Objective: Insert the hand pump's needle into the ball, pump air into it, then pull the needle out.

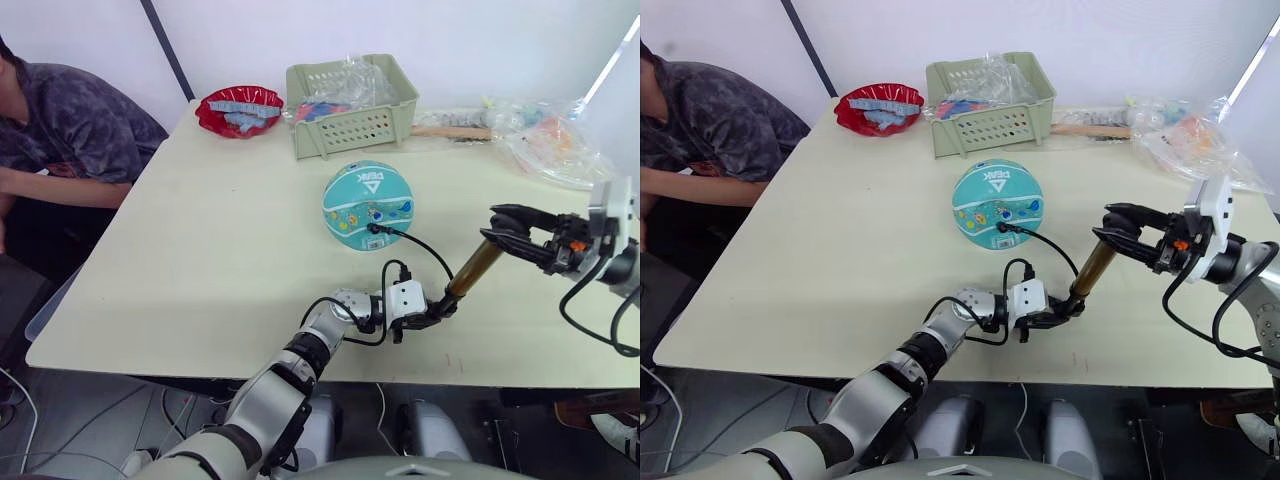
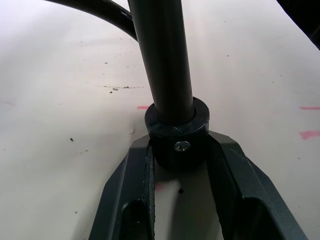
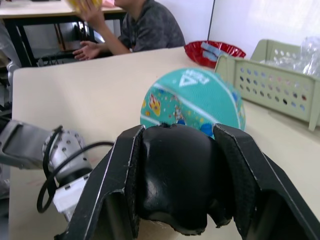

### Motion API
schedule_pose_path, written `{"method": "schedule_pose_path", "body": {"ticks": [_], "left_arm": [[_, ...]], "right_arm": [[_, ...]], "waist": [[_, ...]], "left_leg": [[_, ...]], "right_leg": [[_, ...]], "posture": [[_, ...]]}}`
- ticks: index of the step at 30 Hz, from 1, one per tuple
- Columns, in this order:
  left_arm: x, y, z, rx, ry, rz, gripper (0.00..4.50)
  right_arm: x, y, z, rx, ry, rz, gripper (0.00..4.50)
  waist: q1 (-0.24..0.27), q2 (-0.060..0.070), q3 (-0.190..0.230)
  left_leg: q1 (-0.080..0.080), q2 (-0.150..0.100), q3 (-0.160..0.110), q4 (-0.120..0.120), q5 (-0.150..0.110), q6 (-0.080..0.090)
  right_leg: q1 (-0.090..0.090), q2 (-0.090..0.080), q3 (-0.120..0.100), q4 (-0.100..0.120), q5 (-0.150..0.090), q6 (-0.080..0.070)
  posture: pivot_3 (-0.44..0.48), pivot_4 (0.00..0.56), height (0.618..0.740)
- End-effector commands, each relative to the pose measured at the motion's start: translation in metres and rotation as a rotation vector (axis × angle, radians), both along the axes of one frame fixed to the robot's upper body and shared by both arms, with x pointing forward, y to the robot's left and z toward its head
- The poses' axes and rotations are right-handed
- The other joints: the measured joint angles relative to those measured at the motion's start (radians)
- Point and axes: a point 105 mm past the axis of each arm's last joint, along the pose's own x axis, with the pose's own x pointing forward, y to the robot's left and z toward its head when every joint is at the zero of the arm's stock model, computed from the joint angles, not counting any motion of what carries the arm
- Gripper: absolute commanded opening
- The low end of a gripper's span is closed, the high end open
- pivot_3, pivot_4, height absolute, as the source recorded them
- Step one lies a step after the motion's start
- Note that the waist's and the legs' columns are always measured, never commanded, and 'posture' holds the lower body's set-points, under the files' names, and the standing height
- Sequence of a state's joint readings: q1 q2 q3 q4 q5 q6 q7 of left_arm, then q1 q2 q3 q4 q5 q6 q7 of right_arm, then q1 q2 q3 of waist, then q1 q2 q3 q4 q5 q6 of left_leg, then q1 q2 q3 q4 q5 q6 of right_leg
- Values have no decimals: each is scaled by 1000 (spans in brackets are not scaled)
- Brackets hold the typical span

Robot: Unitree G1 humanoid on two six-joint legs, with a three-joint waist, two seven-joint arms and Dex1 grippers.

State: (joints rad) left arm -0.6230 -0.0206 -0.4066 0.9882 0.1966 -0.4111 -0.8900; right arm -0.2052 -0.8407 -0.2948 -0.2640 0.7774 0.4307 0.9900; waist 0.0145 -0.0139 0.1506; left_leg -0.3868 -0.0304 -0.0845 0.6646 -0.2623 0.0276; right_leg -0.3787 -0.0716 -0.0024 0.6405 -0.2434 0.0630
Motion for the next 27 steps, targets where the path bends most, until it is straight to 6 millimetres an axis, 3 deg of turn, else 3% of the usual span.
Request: {"method": "schedule_pose_path", "body": {"ticks": [1, 9, 15, 27], "left_arm": [[-26, 18, -44, 168, 100, -58, 1005], [-24, 19, -43, 172, 99, -56, 1005], [-24, 21, -44, 173, 101, -52, 1005], [-23, 20, -43, 171, 100, -49, 1005]], "right_arm": [[-5, -19, 59, 24, -179, -68, 1628], [-10, -22, 90, 22, -231, -52, 1628], [-13, -15, 96, 54, -217, -17, 1628], [-17, 0, 10, 156, 95, 28, 1628]], "waist": [[0, 0, 1], [0, 0, 1], [0, 0, 1], [-2, -3, -4]], "left_leg": [[0, 0, 0, 0, 0, 0], [-2, 0, 0, 0, 0, 0], [-5, 0, 0, 1, 0, 0], [-5, 0, -1, 1, 0, 0]], "right_leg": [[0, 0, 0, 0, 0, 0], [-2, 0, 0, 0, 0, 0], [-5, 0, 0, 0, 0, 0], [-5, 0, -1, 0, 0, 0]], "posture": [[0, 150, 740], [0, 150, 740], [0, 150, 740], [0, 150, 740]]}}
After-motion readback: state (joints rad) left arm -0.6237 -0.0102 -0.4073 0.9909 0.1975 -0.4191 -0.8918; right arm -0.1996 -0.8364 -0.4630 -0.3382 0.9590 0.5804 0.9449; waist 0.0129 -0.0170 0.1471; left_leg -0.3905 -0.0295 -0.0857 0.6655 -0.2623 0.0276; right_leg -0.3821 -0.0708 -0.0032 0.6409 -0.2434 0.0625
